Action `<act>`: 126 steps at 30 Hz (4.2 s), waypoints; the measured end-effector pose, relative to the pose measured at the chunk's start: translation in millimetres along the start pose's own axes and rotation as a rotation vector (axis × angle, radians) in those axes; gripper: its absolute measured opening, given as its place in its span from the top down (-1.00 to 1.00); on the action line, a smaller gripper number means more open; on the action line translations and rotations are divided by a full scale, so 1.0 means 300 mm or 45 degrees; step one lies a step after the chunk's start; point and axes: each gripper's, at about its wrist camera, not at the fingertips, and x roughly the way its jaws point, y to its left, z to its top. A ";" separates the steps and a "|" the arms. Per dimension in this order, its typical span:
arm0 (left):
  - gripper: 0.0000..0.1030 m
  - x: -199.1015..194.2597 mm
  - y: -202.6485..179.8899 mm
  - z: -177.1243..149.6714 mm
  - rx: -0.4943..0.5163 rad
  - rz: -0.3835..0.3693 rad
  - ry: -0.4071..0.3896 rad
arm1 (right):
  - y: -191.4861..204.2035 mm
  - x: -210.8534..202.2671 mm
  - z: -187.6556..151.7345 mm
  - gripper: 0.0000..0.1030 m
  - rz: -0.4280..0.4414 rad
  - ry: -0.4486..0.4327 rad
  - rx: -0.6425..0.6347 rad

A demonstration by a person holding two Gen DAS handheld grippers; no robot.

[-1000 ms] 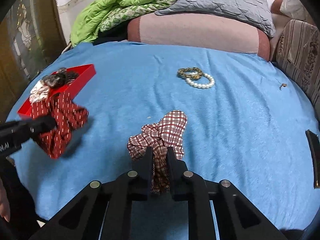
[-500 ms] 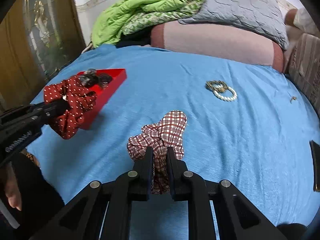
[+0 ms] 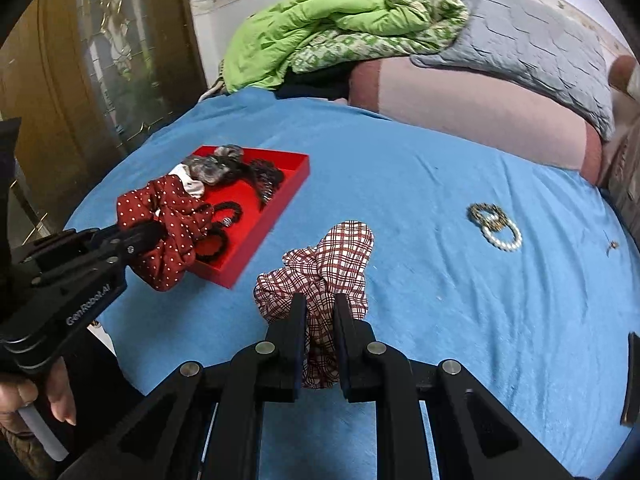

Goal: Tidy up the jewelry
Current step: 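Carry red polka-dot scrunchie into tray with left tool while right tool carries plaid scrunchie, then release both scrunchies into the red tray and open both tools, then move both tools to the leopard hair tie and pearl bracelet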

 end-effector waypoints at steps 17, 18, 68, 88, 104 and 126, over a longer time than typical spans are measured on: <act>0.75 0.147 0.168 0.107 -0.055 0.021 -0.002 | 0.150 0.084 0.151 0.71 0.007 -0.008 -0.083; 0.75 0.151 0.176 0.109 -0.057 0.017 -0.002 | 0.156 0.090 0.158 0.71 0.007 -0.007 -0.084; -0.13 0.314 0.404 0.068 -0.379 -0.043 0.146 | 0.301 0.638 0.401 0.35 0.231 0.283 0.029; -0.27 0.275 0.354 0.071 -0.293 0.028 0.087 | 0.214 0.449 0.380 0.04 0.265 0.172 0.105; -0.30 0.213 0.240 0.076 -0.164 0.061 -0.002 | -0.114 0.285 0.225 -0.08 0.120 0.123 0.222; -0.39 0.197 -0.052 0.062 0.066 -0.177 -0.050 | -0.862 0.437 0.146 0.28 -0.410 0.190 0.495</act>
